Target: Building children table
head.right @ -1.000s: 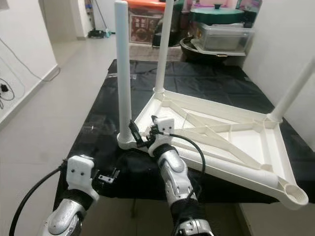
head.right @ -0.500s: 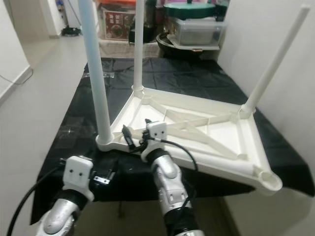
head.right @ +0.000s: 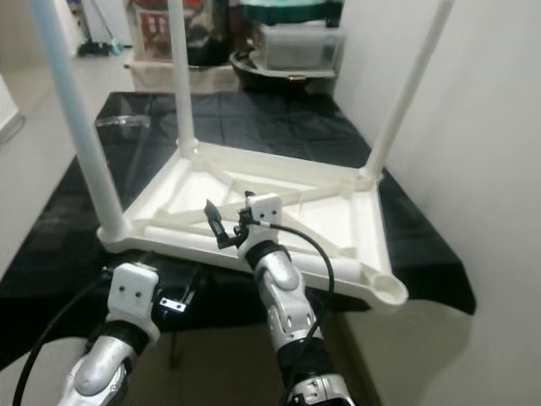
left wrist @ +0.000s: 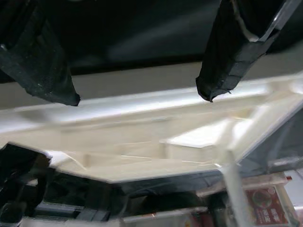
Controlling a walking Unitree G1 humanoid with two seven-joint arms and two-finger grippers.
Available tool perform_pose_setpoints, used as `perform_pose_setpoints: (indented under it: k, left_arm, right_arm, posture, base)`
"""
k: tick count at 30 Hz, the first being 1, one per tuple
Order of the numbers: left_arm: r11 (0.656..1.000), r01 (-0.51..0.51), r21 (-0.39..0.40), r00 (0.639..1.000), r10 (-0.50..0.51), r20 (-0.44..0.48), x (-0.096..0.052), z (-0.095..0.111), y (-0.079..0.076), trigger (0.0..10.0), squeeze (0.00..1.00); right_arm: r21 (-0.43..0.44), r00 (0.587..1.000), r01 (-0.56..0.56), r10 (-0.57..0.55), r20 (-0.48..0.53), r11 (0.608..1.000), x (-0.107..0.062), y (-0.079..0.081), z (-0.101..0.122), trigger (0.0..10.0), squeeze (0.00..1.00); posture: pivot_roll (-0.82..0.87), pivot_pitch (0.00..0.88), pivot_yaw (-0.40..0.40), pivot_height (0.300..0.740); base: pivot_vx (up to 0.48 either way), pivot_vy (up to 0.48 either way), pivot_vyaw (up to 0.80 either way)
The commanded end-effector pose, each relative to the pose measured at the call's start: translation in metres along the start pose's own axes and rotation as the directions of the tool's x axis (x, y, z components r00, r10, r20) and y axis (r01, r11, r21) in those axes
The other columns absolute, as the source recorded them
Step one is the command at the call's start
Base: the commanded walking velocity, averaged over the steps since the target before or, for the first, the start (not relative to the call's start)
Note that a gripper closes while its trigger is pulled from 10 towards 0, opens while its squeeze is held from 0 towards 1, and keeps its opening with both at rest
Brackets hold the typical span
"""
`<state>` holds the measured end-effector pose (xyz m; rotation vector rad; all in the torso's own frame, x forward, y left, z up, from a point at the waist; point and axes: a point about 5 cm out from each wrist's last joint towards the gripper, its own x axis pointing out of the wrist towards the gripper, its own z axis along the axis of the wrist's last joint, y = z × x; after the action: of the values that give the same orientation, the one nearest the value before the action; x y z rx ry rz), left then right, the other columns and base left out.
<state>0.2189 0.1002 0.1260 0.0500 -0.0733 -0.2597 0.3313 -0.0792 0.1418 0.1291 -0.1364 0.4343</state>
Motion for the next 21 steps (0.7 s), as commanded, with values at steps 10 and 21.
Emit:
perform_pose_setpoints:
  k: [10, 21]
  left_arm:
    - [1.0, -0.019, -0.017, 1.0, 0.019, -0.008, 0.001, -0.001, -0.001, 10.0, 0.0]
    - [0.999, -0.039, -0.015, 0.999, 0.039, -0.016, 0.001, -0.002, 0.002, 10.0, 0.0]
  right_arm:
    - [-0.073, 0.983, 0.176, -0.18, -0.046, 0.982, 0.02, -0.023, 0.013, 10.0, 0.0]
    - [-0.022, 0.99, 0.112, -0.114, -0.088, 0.993, 0.036, -0.04, 0.027, 10.0, 0.0]
  posture:
    - [-0.02, 0.0, -0.04, 0.74]
    - [-0.02, 0.0, -0.042, 0.74]
  base:
    - [0.0, -0.183, 0.0]
    - [0.0, 0.0, 0.0]
